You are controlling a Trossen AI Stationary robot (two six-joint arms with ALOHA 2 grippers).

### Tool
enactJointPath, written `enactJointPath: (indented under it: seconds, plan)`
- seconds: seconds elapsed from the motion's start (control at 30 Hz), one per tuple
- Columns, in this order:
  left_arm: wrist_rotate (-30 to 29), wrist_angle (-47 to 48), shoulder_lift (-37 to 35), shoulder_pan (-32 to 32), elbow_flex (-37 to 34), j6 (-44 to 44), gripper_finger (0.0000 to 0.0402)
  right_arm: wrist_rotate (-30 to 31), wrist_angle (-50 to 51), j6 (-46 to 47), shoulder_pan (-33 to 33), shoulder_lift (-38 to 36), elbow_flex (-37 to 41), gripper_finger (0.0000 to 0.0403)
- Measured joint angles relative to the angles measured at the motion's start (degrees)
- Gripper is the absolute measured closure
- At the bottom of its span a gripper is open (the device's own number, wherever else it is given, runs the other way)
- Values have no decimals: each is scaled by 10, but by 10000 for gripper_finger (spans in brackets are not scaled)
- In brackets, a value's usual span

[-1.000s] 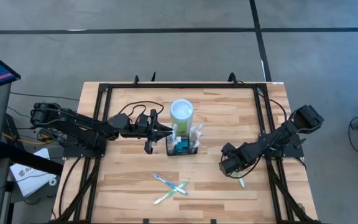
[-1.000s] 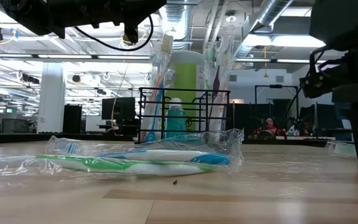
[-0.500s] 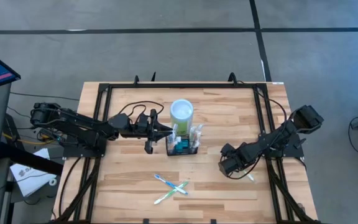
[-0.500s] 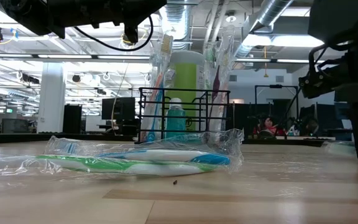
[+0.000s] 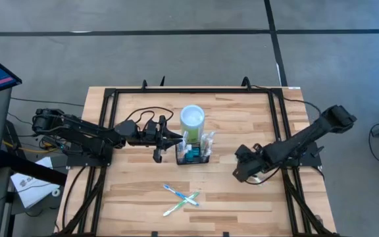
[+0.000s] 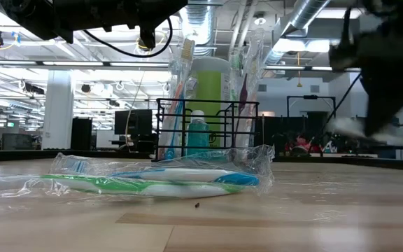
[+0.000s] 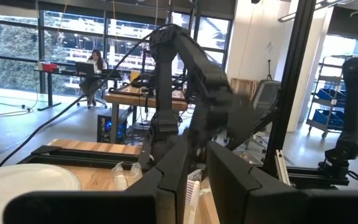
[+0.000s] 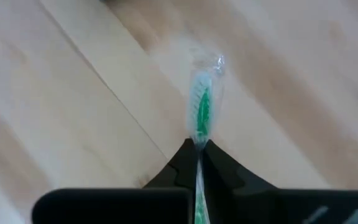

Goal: Pick & Place toothbrushing station
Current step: Put the right green toothbrush into the wire organizer

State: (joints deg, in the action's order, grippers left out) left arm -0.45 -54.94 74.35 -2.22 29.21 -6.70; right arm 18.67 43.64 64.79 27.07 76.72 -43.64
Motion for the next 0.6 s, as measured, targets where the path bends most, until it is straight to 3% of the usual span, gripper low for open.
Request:
enactJointPath:
  seconds: [0.3,0.6]
  plan:
    - [2,0,0,0,0,0,348,145,-144,-149,6,-100,0,401]
    - [2,-6,0,0,0,-14,348,171,-432,-445,-29,-121,0,402]
